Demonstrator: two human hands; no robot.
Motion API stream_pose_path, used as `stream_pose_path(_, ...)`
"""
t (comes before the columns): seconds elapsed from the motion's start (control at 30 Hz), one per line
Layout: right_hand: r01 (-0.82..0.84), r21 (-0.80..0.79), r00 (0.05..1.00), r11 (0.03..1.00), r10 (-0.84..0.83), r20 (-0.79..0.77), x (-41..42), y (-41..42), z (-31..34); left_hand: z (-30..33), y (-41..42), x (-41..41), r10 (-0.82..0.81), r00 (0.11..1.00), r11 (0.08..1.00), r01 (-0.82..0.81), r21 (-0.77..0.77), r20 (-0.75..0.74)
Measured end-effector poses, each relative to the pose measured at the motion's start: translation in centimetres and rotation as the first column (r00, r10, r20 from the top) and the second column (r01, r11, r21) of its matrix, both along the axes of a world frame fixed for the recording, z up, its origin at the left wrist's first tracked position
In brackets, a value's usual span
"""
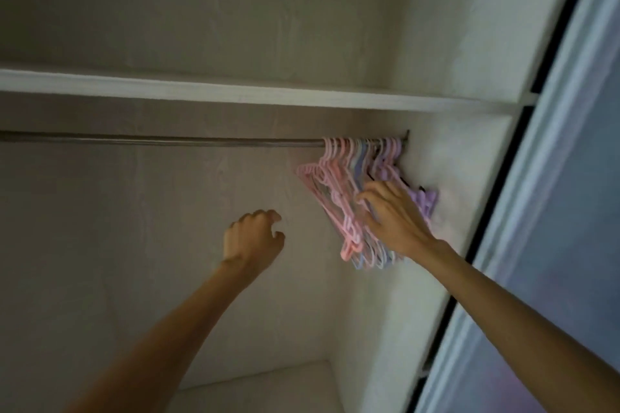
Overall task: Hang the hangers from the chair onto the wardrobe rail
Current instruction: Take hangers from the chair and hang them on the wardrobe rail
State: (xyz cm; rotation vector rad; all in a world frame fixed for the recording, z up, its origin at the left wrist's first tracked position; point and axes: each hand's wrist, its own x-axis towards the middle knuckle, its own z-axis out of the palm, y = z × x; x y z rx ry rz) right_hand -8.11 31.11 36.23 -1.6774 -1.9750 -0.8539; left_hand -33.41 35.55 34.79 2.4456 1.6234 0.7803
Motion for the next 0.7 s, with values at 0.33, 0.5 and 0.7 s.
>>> stream_pose_path(0.33, 0.220, -0.405, 0.907, 0.888, -0.339, -0.251, 2.5, -23.9, -9.4, -6.8, -16.1, 9.7, -0.407, 0.913, 0.884, 0.395, -0.252, 0.002)
stream_pose_path(0.5, 0.376, -0.505, 0.737, 0.777, -0.581, -0.346, 6.5, -34.7, -14.9, -11.9, -23.3, 16.9, -0.573, 0.820, 0.752, 0.537, -0.382, 0.023)
stream_pose_path(0.7, 0.390, -0.717, 0.489, 0.577, -0.790, -0.369, 13.4, -46.1, -22.5, -20.1, -31.8, 25.8, -0.682, 0.732, 0.628, 0.586, -0.512, 0.001)
